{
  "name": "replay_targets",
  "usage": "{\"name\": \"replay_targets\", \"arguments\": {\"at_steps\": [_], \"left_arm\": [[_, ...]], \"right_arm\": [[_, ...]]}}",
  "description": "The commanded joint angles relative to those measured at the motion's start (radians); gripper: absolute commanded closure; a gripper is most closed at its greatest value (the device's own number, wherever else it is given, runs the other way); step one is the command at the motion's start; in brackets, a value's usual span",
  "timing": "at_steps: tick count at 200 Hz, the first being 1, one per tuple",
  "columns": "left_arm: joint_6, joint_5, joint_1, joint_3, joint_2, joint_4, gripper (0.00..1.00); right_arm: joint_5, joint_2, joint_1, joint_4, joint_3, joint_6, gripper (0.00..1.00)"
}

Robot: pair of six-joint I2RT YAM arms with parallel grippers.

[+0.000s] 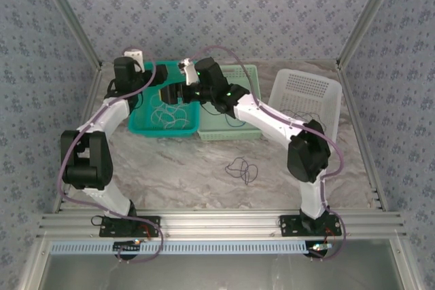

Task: Untangle the cables

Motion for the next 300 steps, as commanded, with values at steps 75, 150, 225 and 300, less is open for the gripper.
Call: {"name": "replay_targets", "arguments": {"at_steps": [75, 150, 225, 300], "left_arm": [[0.006, -0.078, -0.223, -0.299, -0.425, 0.149, 0.01], [-0.059, -0.151, -0.432, -0.477, -0.507, 0.157, 0.01], [-0.076, -0.21, -0.483, -0.525, -0.548, 0.153, 0.01], [-0.046, -0.194, -0.484, -0.552, -0.607, 0.141, 0.01]], "right_arm": [[0.348, -0.75, -0.028, -0.409, -0.85, -0.221, 0.33], [0.341, -0.821, -0.008, -0.368, -1.116, 0.036, 0.35], [0.311, -0.662, 0.026, -0.286, -1.132, 0.05, 0.58], [0.3, -0.969, 0.029, -0.336, -1.123, -0.035, 1.0]]}}
